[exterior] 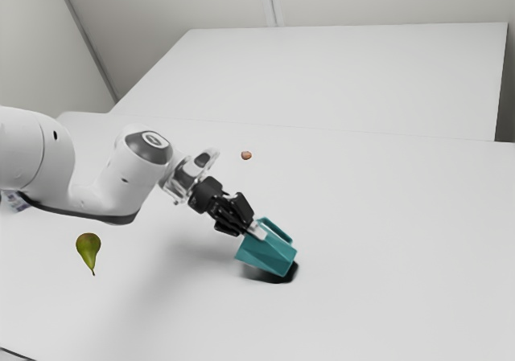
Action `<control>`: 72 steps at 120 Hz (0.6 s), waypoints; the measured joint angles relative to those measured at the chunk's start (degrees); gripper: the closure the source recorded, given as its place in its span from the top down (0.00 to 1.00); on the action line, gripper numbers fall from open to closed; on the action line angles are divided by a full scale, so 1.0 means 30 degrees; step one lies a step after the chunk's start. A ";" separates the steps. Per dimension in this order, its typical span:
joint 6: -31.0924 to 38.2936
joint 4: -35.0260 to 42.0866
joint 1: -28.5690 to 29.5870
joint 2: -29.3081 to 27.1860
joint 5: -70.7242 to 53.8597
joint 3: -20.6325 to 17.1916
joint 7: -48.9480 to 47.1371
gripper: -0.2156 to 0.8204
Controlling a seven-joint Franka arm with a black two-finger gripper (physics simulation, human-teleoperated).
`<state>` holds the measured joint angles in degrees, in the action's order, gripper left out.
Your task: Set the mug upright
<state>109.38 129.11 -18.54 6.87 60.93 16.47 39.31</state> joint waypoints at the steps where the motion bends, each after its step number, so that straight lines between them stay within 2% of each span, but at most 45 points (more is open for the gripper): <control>1: 0.0004 -0.0008 0.0001 0.0001 -0.0008 -0.0002 -0.0013 0.08; 22: 0.0026 -0.0658 0.0007 -0.0104 -0.0692 -0.0205 -0.0395 0.06; 37: 0.0629 -0.1168 -0.0217 -0.1270 -0.3093 -0.0570 -0.0717 0.05; 54: 0.2407 -0.1886 -0.0789 -0.2308 -0.9077 -0.1217 -0.1214 0.04; 72: 0.3787 -0.1822 -0.1941 -0.2945 -1.6939 -0.1294 -0.2721 0.04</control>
<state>120.74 123.65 -24.36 -1.97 10.12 12.59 31.15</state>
